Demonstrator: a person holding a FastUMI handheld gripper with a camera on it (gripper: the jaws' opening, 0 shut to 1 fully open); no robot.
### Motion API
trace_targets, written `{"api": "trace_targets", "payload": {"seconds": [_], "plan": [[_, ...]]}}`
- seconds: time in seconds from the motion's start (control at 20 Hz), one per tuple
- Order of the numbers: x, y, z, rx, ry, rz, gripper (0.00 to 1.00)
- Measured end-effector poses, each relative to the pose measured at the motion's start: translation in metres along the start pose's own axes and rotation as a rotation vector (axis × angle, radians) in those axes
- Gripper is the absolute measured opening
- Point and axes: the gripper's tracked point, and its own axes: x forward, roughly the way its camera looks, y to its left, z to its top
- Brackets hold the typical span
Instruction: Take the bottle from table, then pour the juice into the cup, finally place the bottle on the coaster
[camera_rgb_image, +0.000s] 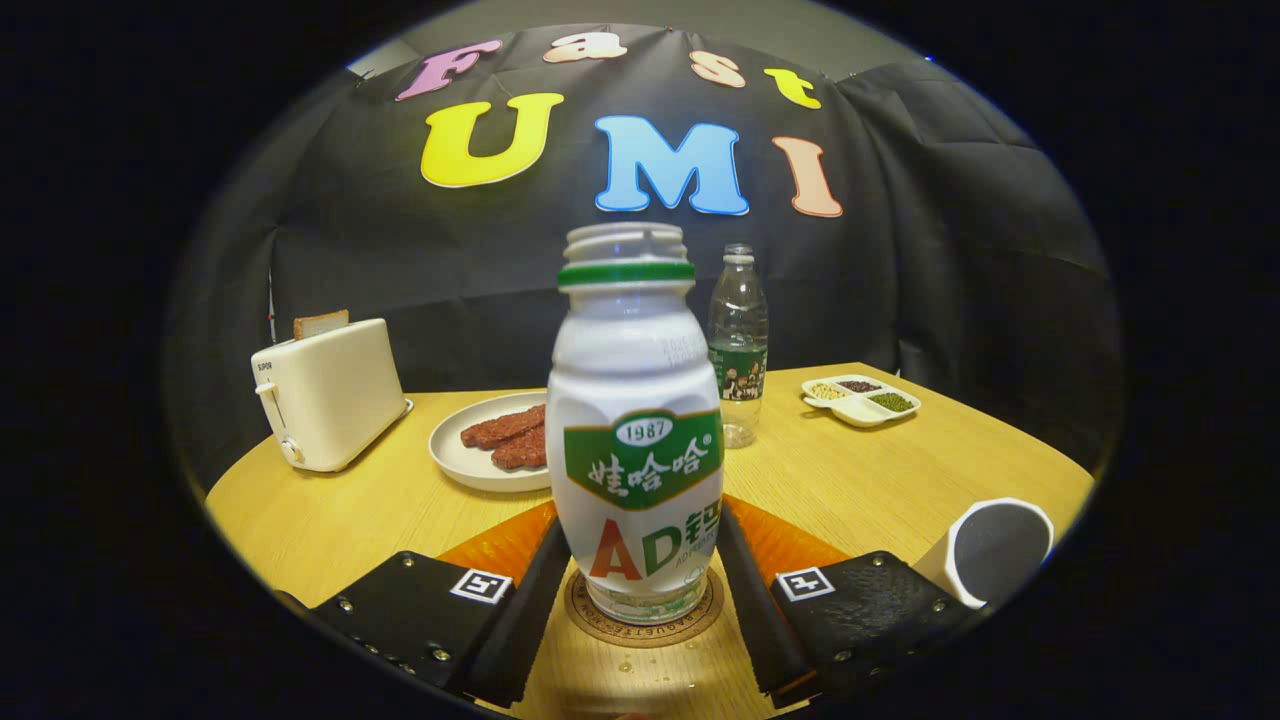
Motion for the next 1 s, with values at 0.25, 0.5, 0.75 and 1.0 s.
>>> {"api": "trace_targets", "payload": {"seconds": [0.25, 0.5, 0.75, 1.0], "plan": [[-0.018, 0.005, 0.040, 0.019, -0.105, 0.017, 0.81], [-0.051, 0.005, 0.086, -0.003, -0.205, 0.015, 0.81], [-0.090, 0.002, 0.132, -0.024, -0.306, 0.012, 0.81], [-0.123, -0.015, 0.156, -0.007, -0.354, 0.020, 0.81]]}}
